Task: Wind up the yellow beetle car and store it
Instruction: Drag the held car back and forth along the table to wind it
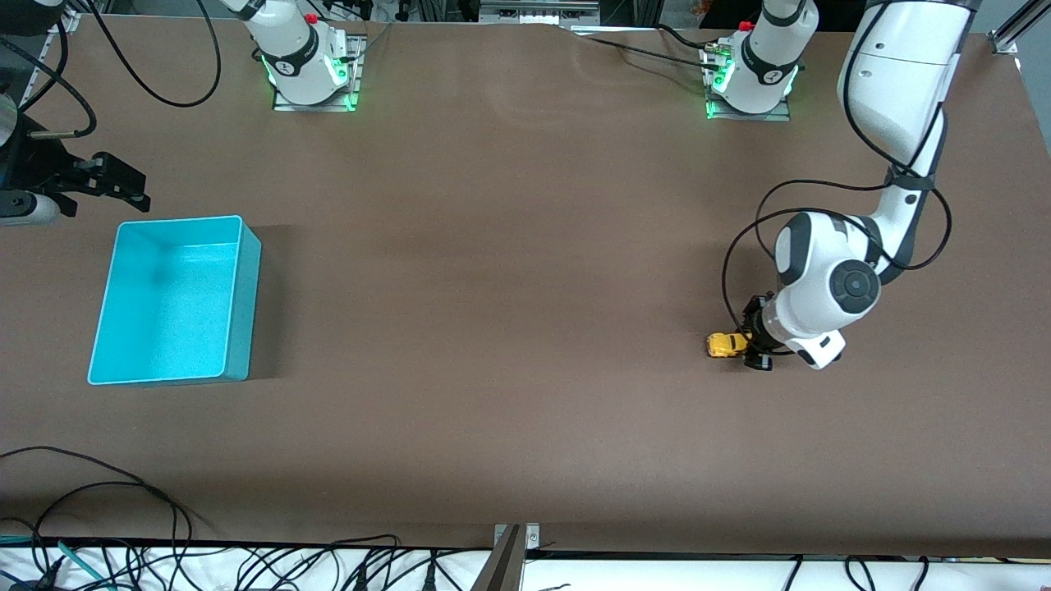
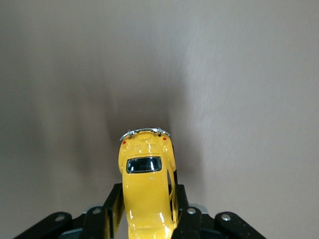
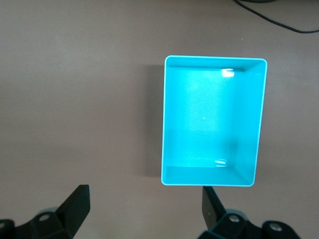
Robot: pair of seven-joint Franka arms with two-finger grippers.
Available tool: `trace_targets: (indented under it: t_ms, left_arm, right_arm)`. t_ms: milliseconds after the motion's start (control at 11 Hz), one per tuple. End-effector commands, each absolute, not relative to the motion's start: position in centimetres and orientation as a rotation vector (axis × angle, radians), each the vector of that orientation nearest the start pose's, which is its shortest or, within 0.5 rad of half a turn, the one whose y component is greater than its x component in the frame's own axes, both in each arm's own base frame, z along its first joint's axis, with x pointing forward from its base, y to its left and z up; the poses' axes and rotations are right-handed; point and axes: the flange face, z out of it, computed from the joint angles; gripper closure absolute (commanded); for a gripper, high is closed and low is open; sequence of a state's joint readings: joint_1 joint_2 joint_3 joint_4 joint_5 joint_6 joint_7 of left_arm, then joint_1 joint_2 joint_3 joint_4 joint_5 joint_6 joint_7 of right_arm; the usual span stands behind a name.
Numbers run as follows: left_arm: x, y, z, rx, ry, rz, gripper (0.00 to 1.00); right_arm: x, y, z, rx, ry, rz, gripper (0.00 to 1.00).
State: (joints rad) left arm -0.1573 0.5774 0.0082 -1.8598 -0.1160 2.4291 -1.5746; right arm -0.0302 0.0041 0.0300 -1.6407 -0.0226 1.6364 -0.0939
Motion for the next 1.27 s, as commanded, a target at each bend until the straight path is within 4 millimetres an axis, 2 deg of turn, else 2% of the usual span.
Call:
trace_targets:
  t_ms: [0, 182, 364, 727, 818, 1182]
  left_arm:
    - [63.0, -11.2, 19.3, -2.256, -2.212, 0.144, 1.0]
    - [63.0, -11.0, 19.1, -2.262, -2.198, 0.141, 1.0]
    - [63.1, -9.7, 19.1, -2.257, -2.199, 0.134, 1.0]
    - [63.2, -6.4, 16.7, -2.261, -2.144, 0.124, 1.0]
    - [63.3, -4.8, 16.3, -2.262, -2.125, 0.099, 1.0]
    - [63.5, -1.4, 16.0, -2.298, -2.081, 0.085, 1.0]
  right_arm:
    - [56.1, -0.4, 60.2, -3.164, -0.143, 0.014, 0.0]
    - [56.1, -0.3, 60.1, -3.163, -0.148, 0.016, 0.0]
    - [56.1, -0.4, 60.1, -3.163, -0.145, 0.016, 0.0]
    - [56.1, -0.3, 60.1, -3.165, -0.153, 0.017, 0.0]
    - [56.1, -0.3, 60.1, -3.165, -0.153, 0.014, 0.0]
    - [56.1, -0.3, 60.1, -3.165, -0.153, 0.017, 0.0]
